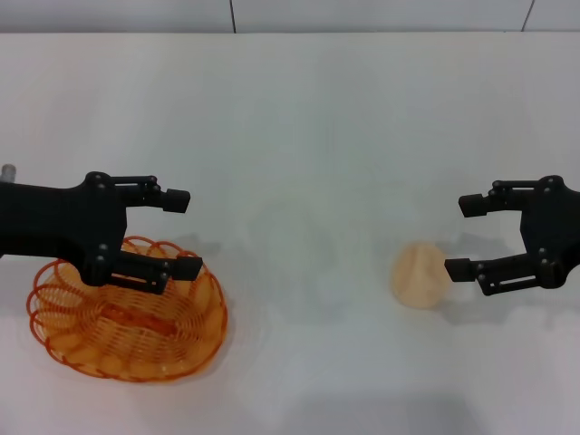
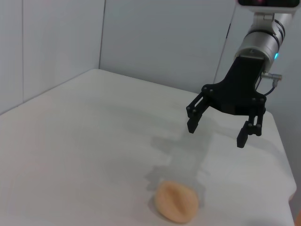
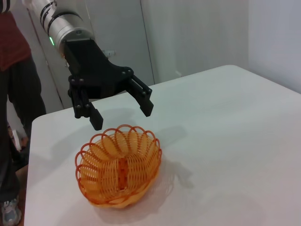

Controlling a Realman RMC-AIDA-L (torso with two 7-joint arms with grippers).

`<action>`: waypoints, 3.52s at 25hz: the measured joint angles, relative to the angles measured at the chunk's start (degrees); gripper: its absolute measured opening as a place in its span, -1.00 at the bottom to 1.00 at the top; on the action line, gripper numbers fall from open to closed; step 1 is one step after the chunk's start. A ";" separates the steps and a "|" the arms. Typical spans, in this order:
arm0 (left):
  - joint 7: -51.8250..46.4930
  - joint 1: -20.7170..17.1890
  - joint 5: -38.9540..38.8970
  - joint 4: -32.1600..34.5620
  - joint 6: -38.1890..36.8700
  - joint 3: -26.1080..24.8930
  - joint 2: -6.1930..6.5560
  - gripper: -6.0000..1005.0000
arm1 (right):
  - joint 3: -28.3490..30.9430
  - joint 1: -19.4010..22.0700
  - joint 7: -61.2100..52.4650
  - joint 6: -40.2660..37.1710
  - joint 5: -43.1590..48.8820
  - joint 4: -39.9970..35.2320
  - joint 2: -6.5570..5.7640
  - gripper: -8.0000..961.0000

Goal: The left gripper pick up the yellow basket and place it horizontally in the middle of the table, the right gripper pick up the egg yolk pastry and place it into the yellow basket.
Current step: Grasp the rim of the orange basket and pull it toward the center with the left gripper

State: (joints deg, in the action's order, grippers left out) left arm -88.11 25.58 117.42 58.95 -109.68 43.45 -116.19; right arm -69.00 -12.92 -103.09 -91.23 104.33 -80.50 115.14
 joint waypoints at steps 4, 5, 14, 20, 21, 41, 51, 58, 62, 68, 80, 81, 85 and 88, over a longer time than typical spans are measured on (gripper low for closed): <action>-0.06 0.00 0.00 0.03 0.00 -0.03 0.00 0.76 | 0.00 0.00 0.00 0.00 0.07 -0.01 0.00 0.76; -0.06 0.00 0.00 0.03 0.00 -0.04 0.00 0.76 | 0.00 0.00 0.00 0.00 0.08 -0.01 0.00 0.76; -0.45 0.03 0.20 0.03 0.43 -0.04 0.09 0.76 | 0.00 0.00 0.00 0.00 0.17 -0.01 0.00 0.76; -6.89 0.30 2.40 2.80 0.97 -0.09 1.06 0.76 | 0.00 0.00 0.00 0.00 -0.03 0.00 0.00 0.76; -8.79 0.41 3.28 3.90 0.95 -0.12 1.22 0.76 | 0.00 0.00 0.00 0.00 -0.08 0.00 0.00 0.76; -40.22 3.16 21.41 13.20 2.09 -0.66 3.41 0.75 | 0.00 -0.53 -0.25 1.09 -0.60 0.62 0.08 0.76; -47.30 4.70 30.10 12.89 1.97 -0.21 3.80 0.75 | 0.00 -1.16 -0.37 1.37 -1.07 0.59 0.09 0.76; -47.54 6.07 35.61 11.18 1.40 0.25 3.82 0.75 | 0.00 -1.22 -0.37 1.37 -1.08 0.67 0.09 0.76; -47.06 7.12 38.81 8.08 2.63 1.06 3.32 0.75 | -0.06 -1.23 -0.43 1.35 -1.08 0.71 0.09 0.76; -47.03 7.46 40.33 5.40 4.68 1.70 2.53 0.75 | -0.44 -1.23 -0.44 1.31 -1.07 0.71 0.08 0.76; -50.69 7.47 40.27 4.52 5.31 1.53 1.53 0.73 | -0.70 -1.23 -0.44 1.32 -1.06 0.69 0.08 0.76; -50.86 7.47 40.18 4.50 5.31 1.50 1.50 0.73 | -0.70 -1.23 -0.45 1.32 -1.06 0.69 0.08 0.76; -51.57 7.47 40.10 4.51 5.76 1.33 1.44 0.71 | -0.70 -1.23 -0.45 1.32 -1.06 0.69 0.08 0.76; -51.76 7.47 40.14 4.51 6.23 1.32 1.44 0.69 | -0.70 -1.23 -0.44 1.32 -1.06 0.69 0.09 0.76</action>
State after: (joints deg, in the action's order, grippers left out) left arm -139.88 33.05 157.56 63.46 -103.45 44.76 -114.75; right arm -69.70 -14.15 -103.53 -89.91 103.27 -79.81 115.22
